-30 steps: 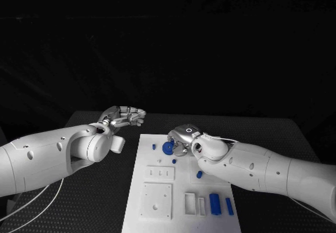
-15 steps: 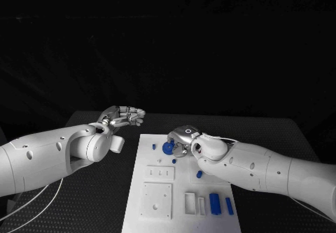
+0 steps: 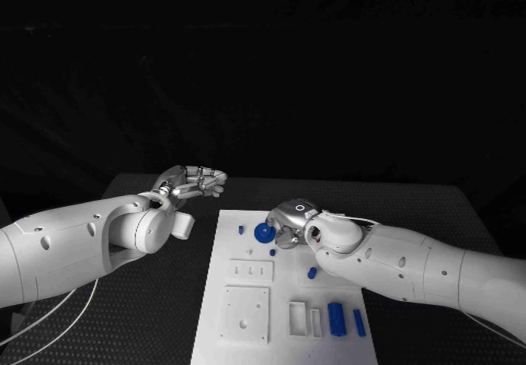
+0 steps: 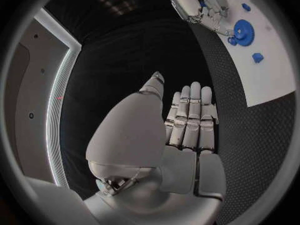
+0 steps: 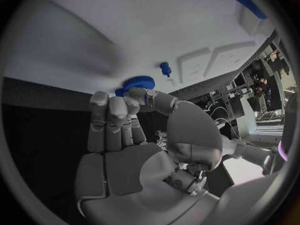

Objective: Assemble the parts on the task board

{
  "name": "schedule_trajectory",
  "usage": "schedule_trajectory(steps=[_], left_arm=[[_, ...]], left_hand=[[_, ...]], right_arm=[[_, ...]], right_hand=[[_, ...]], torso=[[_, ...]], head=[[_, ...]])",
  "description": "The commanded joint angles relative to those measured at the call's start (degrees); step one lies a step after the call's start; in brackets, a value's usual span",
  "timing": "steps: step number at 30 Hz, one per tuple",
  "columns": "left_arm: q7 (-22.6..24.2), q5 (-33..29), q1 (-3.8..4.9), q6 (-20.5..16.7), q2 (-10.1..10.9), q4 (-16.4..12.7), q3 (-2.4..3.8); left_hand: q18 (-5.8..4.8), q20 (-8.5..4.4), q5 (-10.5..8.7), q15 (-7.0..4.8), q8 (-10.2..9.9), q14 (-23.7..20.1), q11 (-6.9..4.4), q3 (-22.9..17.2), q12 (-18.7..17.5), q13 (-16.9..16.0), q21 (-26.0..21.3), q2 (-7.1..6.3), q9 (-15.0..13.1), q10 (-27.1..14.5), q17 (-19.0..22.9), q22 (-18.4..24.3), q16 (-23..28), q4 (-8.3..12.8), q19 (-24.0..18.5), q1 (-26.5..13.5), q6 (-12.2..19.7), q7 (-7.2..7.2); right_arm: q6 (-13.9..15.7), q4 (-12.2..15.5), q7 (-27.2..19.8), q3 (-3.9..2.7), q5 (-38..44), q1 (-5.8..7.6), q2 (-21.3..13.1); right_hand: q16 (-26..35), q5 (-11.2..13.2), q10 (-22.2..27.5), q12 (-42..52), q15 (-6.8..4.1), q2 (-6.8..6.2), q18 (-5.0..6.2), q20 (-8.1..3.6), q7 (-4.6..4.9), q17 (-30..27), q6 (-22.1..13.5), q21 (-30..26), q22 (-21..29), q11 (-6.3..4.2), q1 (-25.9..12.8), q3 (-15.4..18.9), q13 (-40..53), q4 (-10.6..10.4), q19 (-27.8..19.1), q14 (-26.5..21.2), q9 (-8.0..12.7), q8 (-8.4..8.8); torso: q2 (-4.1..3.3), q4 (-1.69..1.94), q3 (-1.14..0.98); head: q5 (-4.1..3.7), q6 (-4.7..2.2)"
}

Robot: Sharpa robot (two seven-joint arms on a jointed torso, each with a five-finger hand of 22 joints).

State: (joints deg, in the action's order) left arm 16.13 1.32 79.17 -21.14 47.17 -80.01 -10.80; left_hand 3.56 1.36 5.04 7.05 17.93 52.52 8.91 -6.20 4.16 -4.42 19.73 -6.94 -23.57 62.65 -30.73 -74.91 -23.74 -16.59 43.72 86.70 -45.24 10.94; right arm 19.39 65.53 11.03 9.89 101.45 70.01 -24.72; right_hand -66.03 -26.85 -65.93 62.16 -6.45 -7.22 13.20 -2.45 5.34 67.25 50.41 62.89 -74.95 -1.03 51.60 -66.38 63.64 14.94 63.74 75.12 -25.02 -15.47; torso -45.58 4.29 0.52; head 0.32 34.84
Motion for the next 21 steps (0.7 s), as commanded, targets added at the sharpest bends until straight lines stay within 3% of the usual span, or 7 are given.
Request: schedule_trajectory(steps=[1, 13, 17, 19, 21], left_arm=[[0.5, 0.2, 0.12, 0.7, 0.0, -0.1, 0.05], [0.4, 0.2, 0.12, 0.7, 0.0, -0.1, 0.05], [0.5, 0.2, 0.12, 0.7, 0.2, -0.2, 0.05], [0.6, 0.2, 0.12, 0.7, 0.2, -0.1, 0.05], [0.6, 0.2, 0.12, 0.6, 0.3, 0.0, 0.06]], left_hand=[[0.77, 0.06, -0.02, 0.12, -0.3, 0.3, 0.36, 0.4, -0.2, 0.1, -0.3, 0.34, 0.1, -0.2, -0.1, -0.9, 0.2, 0.0, 0.3, 0.2, 0.3, 0.29], [0.77, 0.06, -0.02, 0.12, -0.3, 0.3, 0.37, 0.4, -0.2, 0.1, -0.3, 0.34, 0.1, -0.2, -0.1, -0.9, 0.2, 0.0, 0.3, 0.2, 0.3, 0.29], [0.77, 0.06, -0.03, 0.13, -0.3, 0.3, 0.39, 0.4, -0.3, 0.1, -0.3, 0.32, 0.1, -0.2, -0.1, -0.9, 0.2, 0.0, 0.3, 0.2, 0.3, 0.3], [0.77, 0.07, -0.03, 0.13, -0.3, 0.3, 0.4, 0.4, -0.3, 0.1, -0.3, 0.31, 0.1, -0.2, -0.1, -0.9, 0.2, 0.0, 0.3, 0.2, 0.3, 0.3], [0.77, 0.07, -0.03, 0.13, -0.3, 0.3, 0.4, 0.4, -0.3, 0.1, -0.3, 0.3, 0.1, -0.2, -0.1, -0.9, 0.2, 0.0, 0.3, 0.2, 0.3, 0.31]], right_arm=[[-0.9, 0.1, 0.1, 0.12, 0.6, -0.26, -0.4], [0.3, 1.0, 0.4, 0.11, 0.7, -0.28, -1.3], [6.6, 1.7, -1.2, 0.07, -2.4, -0.27, -2.6], [9.8, 2.5, -3.5, -0.02, -5.7, -0.24, -3.5], [12.3, 3.3, -6.2, -0.32, -9.1, -0.02, -4.4]], right_hand=[[0.0, -0.1, 0.4, 0.4, -0.11, 0.51, 1.8, 0.04, 0.06, 0.1, 0.2, -0.1, -0.2, 0.12, 0.1, 0.2, 0.1, 0.3, -0.4, -0.1, 0.0, -0.24], [-0.1, 0.1, 0.4, 0.4, -0.08, 0.45, 1.8, 0.04, 0.1, 0.1, 0.2, -0.1, -0.2, 0.17, 0.1, 0.0, 0.1, 0.4, -0.4, 0.0, 0.0, -0.3], [-0.1, 0.5, 0.3, 0.5, 0.01, -0.01, 1.8, 0.04, 0.34, 0.0, 0.1, -0.1, -0.2, 0.36, 0.2, -0.2, 0.0, 0.3, -0.4, 0.0, 0.0, -0.31], [-0.1, 1.3, 0.2, 0.5, 0.04, -1.48, 1.8, -0.13, 0.37, -0.1, -0.2, -0.1, 0.0, 0.4, 1.2, -0.3, -0.1, -0.5, 0.0, 0.2, 0.1, -0.29], [-0.1, 1.0, 0.1, 0.5, 0.06, -2.13, 1.8, -0.24, 0.48, -0.1, -0.3, -0.1, 0.1, 0.48, 1.8, 0.0, -0.2, -0.9, 0.2, 0.3, 0.1, -0.34]], torso=[[-0.01, -0.02, -0.01], [-0.01, 0.05, 0.0], [0.02, 0.01, 0.09], [0.02, -0.06, 0.09], [0.03, -0.09, 0.04]], head=[[0.05, -0.01], [0.01, -0.1], [-0.05, -0.18], [0.0, -0.3], [0.01, -0.42]])
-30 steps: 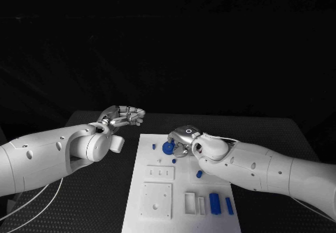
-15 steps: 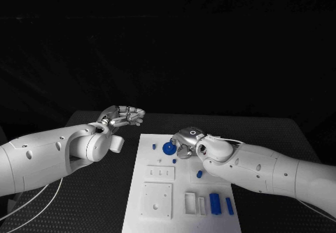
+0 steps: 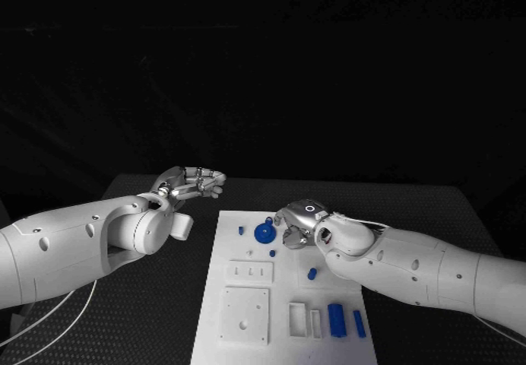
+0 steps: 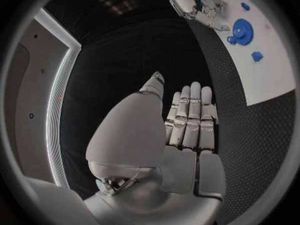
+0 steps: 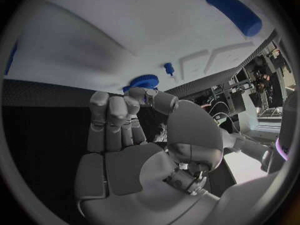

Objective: Assemble the parts on the task board

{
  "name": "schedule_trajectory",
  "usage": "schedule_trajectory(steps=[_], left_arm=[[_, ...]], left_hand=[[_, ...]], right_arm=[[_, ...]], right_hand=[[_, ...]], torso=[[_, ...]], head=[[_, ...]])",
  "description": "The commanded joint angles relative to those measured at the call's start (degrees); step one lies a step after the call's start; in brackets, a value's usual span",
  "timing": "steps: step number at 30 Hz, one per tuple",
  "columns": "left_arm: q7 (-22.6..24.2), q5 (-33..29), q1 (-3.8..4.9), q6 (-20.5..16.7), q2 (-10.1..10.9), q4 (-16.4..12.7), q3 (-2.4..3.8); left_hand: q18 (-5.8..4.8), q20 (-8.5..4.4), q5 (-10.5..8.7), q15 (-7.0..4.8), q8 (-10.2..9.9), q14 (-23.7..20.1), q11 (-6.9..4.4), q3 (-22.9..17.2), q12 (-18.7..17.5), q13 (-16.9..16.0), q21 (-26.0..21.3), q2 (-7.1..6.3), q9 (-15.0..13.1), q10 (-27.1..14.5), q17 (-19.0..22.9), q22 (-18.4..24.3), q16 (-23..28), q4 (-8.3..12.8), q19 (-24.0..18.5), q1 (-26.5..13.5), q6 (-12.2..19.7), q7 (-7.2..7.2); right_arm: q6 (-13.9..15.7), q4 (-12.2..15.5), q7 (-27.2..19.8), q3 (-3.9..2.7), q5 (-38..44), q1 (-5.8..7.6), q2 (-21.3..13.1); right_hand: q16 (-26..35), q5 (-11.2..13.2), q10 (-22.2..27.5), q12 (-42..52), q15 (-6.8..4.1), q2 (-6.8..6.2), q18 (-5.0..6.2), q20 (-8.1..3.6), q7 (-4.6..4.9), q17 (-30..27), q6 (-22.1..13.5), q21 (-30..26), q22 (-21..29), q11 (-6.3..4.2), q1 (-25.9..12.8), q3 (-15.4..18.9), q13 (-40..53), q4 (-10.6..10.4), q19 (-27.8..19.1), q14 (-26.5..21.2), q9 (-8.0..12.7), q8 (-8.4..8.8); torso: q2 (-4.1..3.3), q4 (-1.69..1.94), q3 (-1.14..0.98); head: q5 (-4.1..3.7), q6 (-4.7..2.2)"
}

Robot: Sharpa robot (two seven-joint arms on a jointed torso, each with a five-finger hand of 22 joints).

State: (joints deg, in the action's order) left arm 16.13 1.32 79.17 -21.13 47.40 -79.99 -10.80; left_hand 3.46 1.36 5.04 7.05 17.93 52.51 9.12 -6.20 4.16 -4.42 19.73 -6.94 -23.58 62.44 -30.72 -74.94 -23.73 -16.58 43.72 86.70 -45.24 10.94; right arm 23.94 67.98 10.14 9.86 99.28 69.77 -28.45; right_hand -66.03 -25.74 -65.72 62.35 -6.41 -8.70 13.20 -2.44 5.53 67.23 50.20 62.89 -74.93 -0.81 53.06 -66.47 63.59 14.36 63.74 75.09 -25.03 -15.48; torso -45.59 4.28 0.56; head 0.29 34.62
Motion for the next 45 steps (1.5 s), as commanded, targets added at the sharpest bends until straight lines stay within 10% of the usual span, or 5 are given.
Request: schedule_trajectory(steps=[1, 11, 19, 32, 45], left_arm=[[0.7, 0.2, 0.12, 0.6, 0.1, 0.0, 0.06], [1.1, 0.2, 0.12, 1.5, -0.4, 1.7, 0.06], [1.5, 0.2, 0.02, 2.7, -1.4, 4.3, 0.02], [2.3, 0.9, -0.92, 4.6, -2.3, 6.4, 0.0], [2.6, 1.8, -1.52, 6.0, -2.5, 6.2, 0.0]], left_hand=[[0.87, 0.07, -0.03, 0.13, -0.3, 0.3, 0.19, 0.4, -0.3, 0.1, -0.3, 0.3, 0.1, 0.0, -0.1, -0.8, 0.2, 0.0, 0.3, 0.2, 0.3, 0.31], [0.87, 0.07, -0.07, 0.13, -0.1, 0.3, -0.11, 0.4, 0.0, 0.0, -0.3, 0.39, 0.0, 0.4, -0.1, -0.8, 0.2, 0.0, 0.2, 0.4, -0.1, 0.13], [0.84, 0.04, -0.17, 0.08, 0.1, 0.4, -1.05, 0.7, 1.1, -0.7, -0.3, 0.75, 0.0, 3.1, -0.3, -0.9, 0.2, 0.0, 0.2, 0.7, -0.5, -0.12], [0.79, -0.01, -0.96, 0.02, 0.2, 0.5, -1.25, 1.3, 1.1, -0.8, -0.3, 0.09, 0.0, 3.5, -0.4, -0.9, 0.2, 0.1, 0.1, 1.4, -0.8, -0.22], [0.68, -0.02, -1.51, -0.02, 0.4, 0.4, -1.42, 1.7, 0.9, -0.8, -0.4, -0.33, -0.1, 3.7, -0.4, -0.8, 0.3, 0.2, 0.0, 2.4, -1.2, -0.41]], right_arm=[[8.9, 1.3, -6.2, -0.44, -7.9, 0.38, -1.1], [10.2, 6.1, -16.2, -4.51, -22.3, 2.82, -8.2], [2.4, 3.9, -19.8, -4.8, -31.9, 4.41, -13.8], [-1.9, -4.3, -22.4, -4.57, -33.0, 2.29, -15.6], [-2.9, -8.8, -23.7, -4.44, -30.3, -2.33, -13.6]], right_hand=[[-0.1, 0.0, -0.2, 0.3, 0.03, -0.77, 1.8, -0.28, 0.3, -0.1, -0.1, -0.1, 0.1, 0.28, 0.5, 0.3, -0.2, -0.4, 0.2, 0.3, 0.1, -0.36], [0.1, 16.8, -0.2, 0.5, 1.01, -5.14, 1.8, -0.64, 1.73, -0.3, 0.5, -0.2, 0.4, 1.54, 4.8, 12.2, -0.4, -2.0, 0.6, 0.2, -0.5, -1.48], [0.1, 22.6, 1.3, 1.0, 1.49, -6.45, 1.8, -0.15, 2.23, 0.2, 1.7, -0.1, -0.2, 2.05, 3.5, 28.1, 0.1, 2.1, -1.3, -1.0, -1.1, -2.45], [0.5, 22.9, 4.0, 0.7, 1.35, -4.86, 1.8, 0.79, 1.96, 0.7, 2.2, -1.9, 0.1, 1.86, 7.4, 41.8, 0.0, 2.3, -4.8, -3.9, -1.5, -2.72], [0.6, 22.8, 4.4, 0.5, 1.38, -3.95, 1.8, 1.32, 1.99, 0.6, 1.9, -2.3, 0.2, 1.89, 10.1, 43.3, -0.3, 2.1, -5.2, -4.4, -1.6, -2.32]], torso=[[0.04, -0.13, -0.01], [0.23, -0.36, -0.13], [1.07, -1.41, -0.55], [1.91, -2.94, -1.63], [1.91, -2.86, -1.78]], head=[[0.02, -0.26], [-0.51, -0.82], [-0.71, -1.02], [-0.89, -0.91], [-0.85, -0.09]])
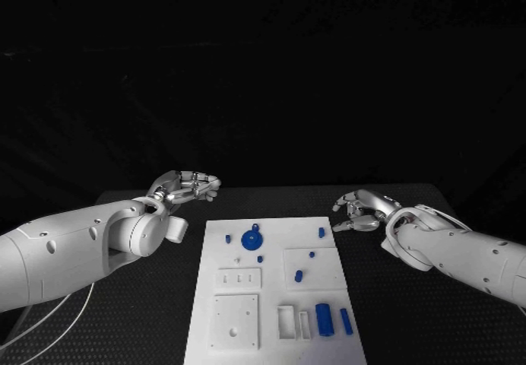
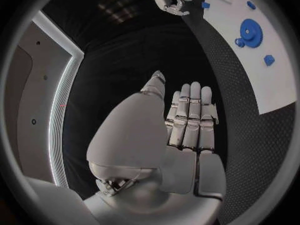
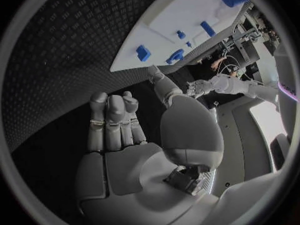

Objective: Assemble the parts on the task board

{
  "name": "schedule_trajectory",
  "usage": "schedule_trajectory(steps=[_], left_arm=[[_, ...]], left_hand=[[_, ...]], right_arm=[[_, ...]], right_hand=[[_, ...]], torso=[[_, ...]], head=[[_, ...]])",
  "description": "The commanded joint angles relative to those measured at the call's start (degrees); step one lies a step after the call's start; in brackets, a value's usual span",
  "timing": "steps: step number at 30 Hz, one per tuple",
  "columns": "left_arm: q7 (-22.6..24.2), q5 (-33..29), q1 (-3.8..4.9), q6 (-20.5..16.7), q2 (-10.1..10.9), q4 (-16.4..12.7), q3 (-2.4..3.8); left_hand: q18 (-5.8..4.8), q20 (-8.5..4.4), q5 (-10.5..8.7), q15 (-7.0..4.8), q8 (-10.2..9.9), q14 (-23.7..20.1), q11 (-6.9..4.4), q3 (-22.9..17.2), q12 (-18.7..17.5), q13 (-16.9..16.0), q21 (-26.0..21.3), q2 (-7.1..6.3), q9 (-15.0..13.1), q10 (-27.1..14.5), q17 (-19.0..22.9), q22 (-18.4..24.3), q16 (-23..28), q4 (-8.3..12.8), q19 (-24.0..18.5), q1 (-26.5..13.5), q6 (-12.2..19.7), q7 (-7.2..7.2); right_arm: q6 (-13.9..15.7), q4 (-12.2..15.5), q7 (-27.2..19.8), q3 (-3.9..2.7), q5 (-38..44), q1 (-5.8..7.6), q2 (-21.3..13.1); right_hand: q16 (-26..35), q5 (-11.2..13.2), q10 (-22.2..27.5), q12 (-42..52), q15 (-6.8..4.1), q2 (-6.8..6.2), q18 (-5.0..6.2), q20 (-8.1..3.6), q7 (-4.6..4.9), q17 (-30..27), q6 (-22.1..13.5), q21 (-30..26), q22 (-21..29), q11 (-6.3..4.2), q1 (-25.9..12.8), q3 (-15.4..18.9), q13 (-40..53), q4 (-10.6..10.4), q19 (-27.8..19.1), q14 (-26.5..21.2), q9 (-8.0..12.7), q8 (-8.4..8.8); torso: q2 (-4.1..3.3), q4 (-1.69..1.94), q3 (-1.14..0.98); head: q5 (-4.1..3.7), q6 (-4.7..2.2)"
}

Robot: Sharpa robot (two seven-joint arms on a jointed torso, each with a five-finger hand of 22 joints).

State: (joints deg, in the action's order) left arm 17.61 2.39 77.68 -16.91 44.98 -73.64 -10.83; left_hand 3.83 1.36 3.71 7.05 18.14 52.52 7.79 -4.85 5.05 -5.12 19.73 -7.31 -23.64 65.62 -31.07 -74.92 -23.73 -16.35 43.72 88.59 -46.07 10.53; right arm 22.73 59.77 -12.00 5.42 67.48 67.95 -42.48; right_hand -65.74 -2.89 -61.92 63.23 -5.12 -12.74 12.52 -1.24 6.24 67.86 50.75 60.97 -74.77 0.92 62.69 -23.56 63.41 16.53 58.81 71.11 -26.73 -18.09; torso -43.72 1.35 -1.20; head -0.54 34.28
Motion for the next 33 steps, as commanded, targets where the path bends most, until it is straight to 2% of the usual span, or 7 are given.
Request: schedule_trajectory(steps=[1, 4, 17, 19, 21, 29, 33], left_arm=[[1.1, 0.9, -0.02, 1.8, 0.0, -0.2, 0.03], [1.1, 0.9, -0.03, 1.8, 0.0, -0.3, 0.03], [0.9, 1.7, -0.05, 2.0, 0.0, -0.5, 0.03], [0.9, 3.5, -0.04, 2.0, 0.1, -0.4, 0.03], [0.8, 3.7, -0.04, 2.0, 0.1, -0.4, 0.03], [0.7, 3.7, -0.02, 1.9, 0.3, -0.7, 0.04], [0.6, 3.7, -0.02, 1.8, 0.3, -0.7, 0.04]], left_hand=[[0.3, -0.02, -0.18, -0.02, 0.2, 0.4, -0.1, 0.4, 0.0, -0.1, -0.4, 0.02, -0.1, 0.5, -0.1, -0.9, 0.3, -0.1, 0.0, 0.5, -0.4, -0.02], [0.27, -0.02, -0.16, -0.03, 0.2, 0.3, -0.12, 0.5, -0.1, 0.0, -0.4, -0.03, -0.1, 0.4, -0.1, -0.8, 0.3, -0.1, 0.0, 0.7, -0.4, -0.09], [0.16, -0.05, 0.53, -0.04, 0.1, 0.2, -0.01, 0.8, -0.6, 0.1, -0.5, 0.16, 0.0, 0.0, -0.1, -0.8, 0.4, -0.2, 0.0, 1.4, -0.3, -0.07], [0.14, -0.05, 0.66, -0.04, 0.0, 0.3, 0.04, 0.8, -0.6, 0.1, -0.5, 0.24, 0.1, -0.1, -0.1, -0.8, 0.4, -0.2, 0.0, 1.4, -0.2, 0.0], [0.14, -0.07, 0.97, -0.04, 0.0, 0.2, 0.17, 0.8, -0.7, 0.1, -0.5, 0.3, 0.1, -0.1, -0.1, -0.8, 0.5, -0.2, 0.0, 1.6, -0.1, 0.13], [0.12, -0.06, 1.1, -0.03, -0.1, 0.2, 0.18, 0.7, -0.7, 0.1, -0.5, 0.38, 0.1, -0.1, -0.1, -0.8, 0.5, -0.2, 0.0, 1.7, -0.1, 0.16], [0.11, -0.05, 1.13, -0.03, -0.1, 0.2, 0.2, 0.7, -0.7, 0.1, -0.5, 0.4, 0.1, -0.2, -0.1, -0.8, 0.5, -0.2, 0.0, 1.6, -0.1, 0.18]], right_arm=[[-1.7, -0.9, -1.6, 0.0, 1.5, -0.81, 0.7], [-1.4, -1.6, -1.7, 0.0, 1.4, -1.48, 1.2], [-1.5, -3.4, -1.5, 0.01, 1.0, -2.86, 3.8], [-1.9, -4.0, -1.6, 0.32, 0.5, -3.05, 4.4], [-2.1, -4.0, -1.6, 1.23, 0.4, -3.06, 4.7], [-2.0, -4.5, -1.8, 1.3, 0.0, -3.44, 5.6], [-1.8, -4.5, -1.8, 1.31, 0.0, -3.49, 5.9]], right_hand=[[0.4, -0.1, 0.6, -0.4, 0.11, 0.15, 2.48, 0.16, 1.28, -0.1, 1.3, -0.4, 0.1, 0.18, 0.6, 0.4, -0.1, 0.0, -0.3, -0.5, 0.1, 0.35], [0.4, -0.1, 0.7, -0.4, 0.12, 0.34, 2.48, 0.27, 1.26, -0.1, 1.1, -0.5, 0.1, 0.17, 0.8, 0.4, -0.1, -0.1, -0.4, -0.6, 0.2, 0.52], [0.4, -0.2, 0.9, -0.5, -0.02, 1.13, 2.48, 0.62, 1.09, -0.2, 0.3, -0.6, 0.1, 0.01, 1.0, 0.1, -0.2, -0.4, -0.4, -0.7, 0.6, 1.21], [0.5, -0.2, 0.9, -0.5, -0.05, 1.28, 2.48, 0.66, 1.05, -0.2, 0.2, -0.7, 0.1, -0.02, 1.1, -0.1, -0.3, -0.4, -0.4, -0.7, 0.7, 1.29], [0.5, -0.4, 1.0, -0.5, -0.12, 1.8, 2.48, 0.73, 0.95, -0.2, 0.2, -0.7, 0.2, -0.11, 1.5, -0.8, -0.3, -0.6, -0.3, -0.8, 0.8, 1.38], [0.4, -1.6, 1.1, -0.4, -0.37, 2.94, 2.48, 1.05, 0.62, -0.3, 0.4, -0.7, 0.1, -0.41, 2.3, -3.7, -0.4, -1.1, -0.3, -0.8, 1.1, 1.55], [0.3, -1.8, 1.0, -0.3, -0.46, 3.19, 2.48, 1.14, 0.53, -0.3, 0.5, -0.7, 0.0, -0.5, 2.1, -4.7, -0.4, -1.7, -0.2, -0.8, 1.2, 1.59]], torso=[[0.0, 0.03, -0.09], [-0.07, 0.03, -0.14], [-0.02, 0.2, 0.13], [0.01, 0.19, 0.15], [0.1, 0.04, 0.18], [-0.02, 0.07, 0.06], [0.1, 0.1, 0.12]], head=[[0.03, 0.29], [0.15, 0.4], [0.37, 1.0], [0.51, 1.18], [0.72, 1.25], [0.85, 1.45], [0.86, 1.44]])
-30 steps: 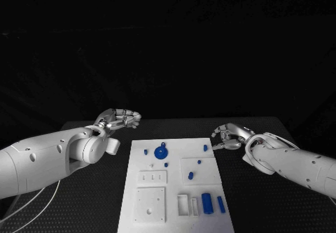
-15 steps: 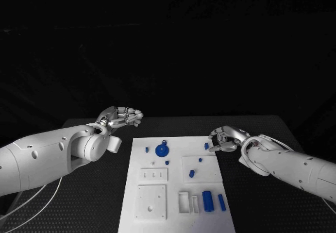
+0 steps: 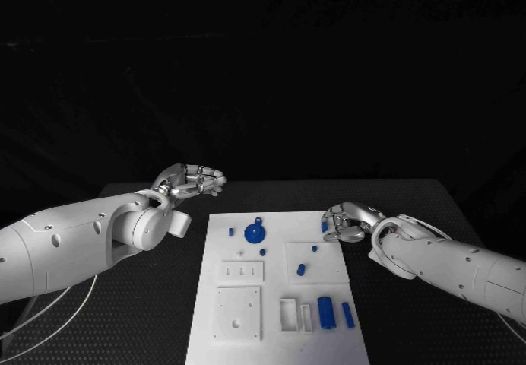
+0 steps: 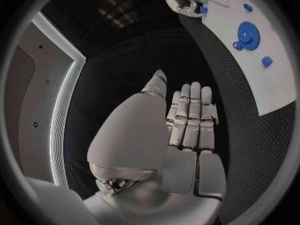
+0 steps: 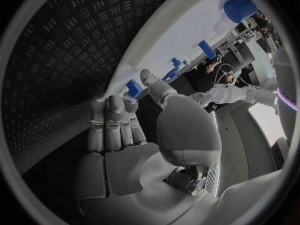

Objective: Assemble the parts on the task board

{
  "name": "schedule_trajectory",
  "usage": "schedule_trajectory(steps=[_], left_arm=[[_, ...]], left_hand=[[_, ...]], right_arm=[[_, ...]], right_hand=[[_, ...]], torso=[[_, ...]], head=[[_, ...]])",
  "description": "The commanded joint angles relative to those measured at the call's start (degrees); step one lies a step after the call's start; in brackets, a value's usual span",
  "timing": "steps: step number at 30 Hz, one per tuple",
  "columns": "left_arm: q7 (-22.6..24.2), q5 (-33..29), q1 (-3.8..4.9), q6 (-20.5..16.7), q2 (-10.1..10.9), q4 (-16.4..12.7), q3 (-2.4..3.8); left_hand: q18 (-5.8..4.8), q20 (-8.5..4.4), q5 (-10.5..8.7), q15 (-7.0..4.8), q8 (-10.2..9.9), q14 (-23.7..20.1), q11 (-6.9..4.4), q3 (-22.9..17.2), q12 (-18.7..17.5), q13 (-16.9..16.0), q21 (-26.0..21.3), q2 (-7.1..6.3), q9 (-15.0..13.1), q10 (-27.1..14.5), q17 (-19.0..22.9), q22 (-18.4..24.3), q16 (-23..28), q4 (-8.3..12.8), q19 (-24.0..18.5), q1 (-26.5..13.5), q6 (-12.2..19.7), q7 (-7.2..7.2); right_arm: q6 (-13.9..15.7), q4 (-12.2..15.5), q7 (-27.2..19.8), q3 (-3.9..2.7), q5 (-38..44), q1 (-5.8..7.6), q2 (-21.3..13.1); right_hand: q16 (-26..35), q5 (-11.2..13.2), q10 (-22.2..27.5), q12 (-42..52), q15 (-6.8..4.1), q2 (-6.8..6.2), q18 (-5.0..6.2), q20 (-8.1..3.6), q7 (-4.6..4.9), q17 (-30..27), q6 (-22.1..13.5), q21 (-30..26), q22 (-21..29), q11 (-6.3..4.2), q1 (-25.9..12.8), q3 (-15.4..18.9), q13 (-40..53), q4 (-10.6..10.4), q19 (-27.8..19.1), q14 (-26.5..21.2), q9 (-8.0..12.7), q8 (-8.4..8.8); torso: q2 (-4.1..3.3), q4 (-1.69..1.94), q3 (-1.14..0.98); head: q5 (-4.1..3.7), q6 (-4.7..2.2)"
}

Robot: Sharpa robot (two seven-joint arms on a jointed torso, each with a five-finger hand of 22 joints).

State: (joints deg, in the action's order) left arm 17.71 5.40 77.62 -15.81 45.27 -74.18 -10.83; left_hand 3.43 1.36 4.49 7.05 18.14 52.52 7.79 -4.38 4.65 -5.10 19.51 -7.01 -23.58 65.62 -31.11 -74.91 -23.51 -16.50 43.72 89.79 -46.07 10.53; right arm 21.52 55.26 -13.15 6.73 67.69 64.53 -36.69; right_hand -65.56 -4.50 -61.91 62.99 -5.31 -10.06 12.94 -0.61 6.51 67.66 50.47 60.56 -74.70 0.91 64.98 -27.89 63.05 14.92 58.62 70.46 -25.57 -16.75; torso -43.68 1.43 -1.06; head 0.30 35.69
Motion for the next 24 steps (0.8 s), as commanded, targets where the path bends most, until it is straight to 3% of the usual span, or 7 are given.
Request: schedule_trajectory(steps=[1, 13, 24], left_arm=[[0.5, 0.7, 0.03, 0.6, 0.0, -0.2, 0.04], [0.3, 0.7, 0.03, 0.8, 0.0, -0.2, 0.04], [0.1, 0.7, 0.04, 0.9, 0.0, -0.2, 0.04]], left_hand=[[0.52, -0.05, 0.36, -0.03, -0.1, 0.2, 0.21, 0.3, -0.4, 0.1, -0.3, 0.11, 0.1, -0.2, -0.1, -0.8, 0.3, -0.1, 0.0, 0.4, -0.1, 0.19], [0.48, -0.03, 0.39, -0.01, -0.1, 0.3, 0.3, 0.3, -0.4, 0.1, -0.3, 0.25, 0.1, -0.3, -0.1, -0.8, 0.3, -0.2, 0.0, 0.2, 0.0, 0.28], [0.46, -0.03, 0.38, -0.01, -0.2, 0.3, 0.34, 0.3, -0.5, 0.1, -0.3, 0.32, 0.1, -0.3, -0.1, -0.8, 0.3, -0.2, 0.0, 0.0, 0.1, 0.32]], right_arm=[[-0.6, 0.0, -0.6, 0.0, -0.2, -0.07, 0.1], [-0.4, -0.3, -0.5, 0.0, -0.3, -0.07, 0.3], [-0.8, -0.3, -0.6, -0.01, -0.4, -0.07, 0.6]], right_hand=[[0.1, -0.1, 1.0, 0.0, -0.27, 0.58, 2.06, 0.51, 0.25, -0.1, 0.9, -0.2, -0.1, -0.5, -0.2, -0.7, -0.1, -0.2, 0.0, -0.2, 0.1, 0.24], [0.0, 1.4, 1.0, 0.1, -0.29, 1.48, 2.06, 0.52, 0.3, -0.1, 1.3, -0.1, -0.3, -0.56, 0.1, -4.7, -0.2, -1.7, 0.1, -0.1, 0.3, 0.17], [-0.4, 1.7, 0.8, 0.5, -0.13, 1.44, 2.06, 0.36, 0.47, -0.1, 2.9, 0.3, -0.7, -0.31, -0.1, -8.9, -0.2, -3.5, 0.3, 0.0, 0.1, -0.61]], torso=[[0.06, 0.04, -0.02], [0.09, -0.11, -0.06], [0.1, -0.11, -0.06]], head=[[0.02, 0.0], [0.12, 0.03], [0.06, 0.19]])
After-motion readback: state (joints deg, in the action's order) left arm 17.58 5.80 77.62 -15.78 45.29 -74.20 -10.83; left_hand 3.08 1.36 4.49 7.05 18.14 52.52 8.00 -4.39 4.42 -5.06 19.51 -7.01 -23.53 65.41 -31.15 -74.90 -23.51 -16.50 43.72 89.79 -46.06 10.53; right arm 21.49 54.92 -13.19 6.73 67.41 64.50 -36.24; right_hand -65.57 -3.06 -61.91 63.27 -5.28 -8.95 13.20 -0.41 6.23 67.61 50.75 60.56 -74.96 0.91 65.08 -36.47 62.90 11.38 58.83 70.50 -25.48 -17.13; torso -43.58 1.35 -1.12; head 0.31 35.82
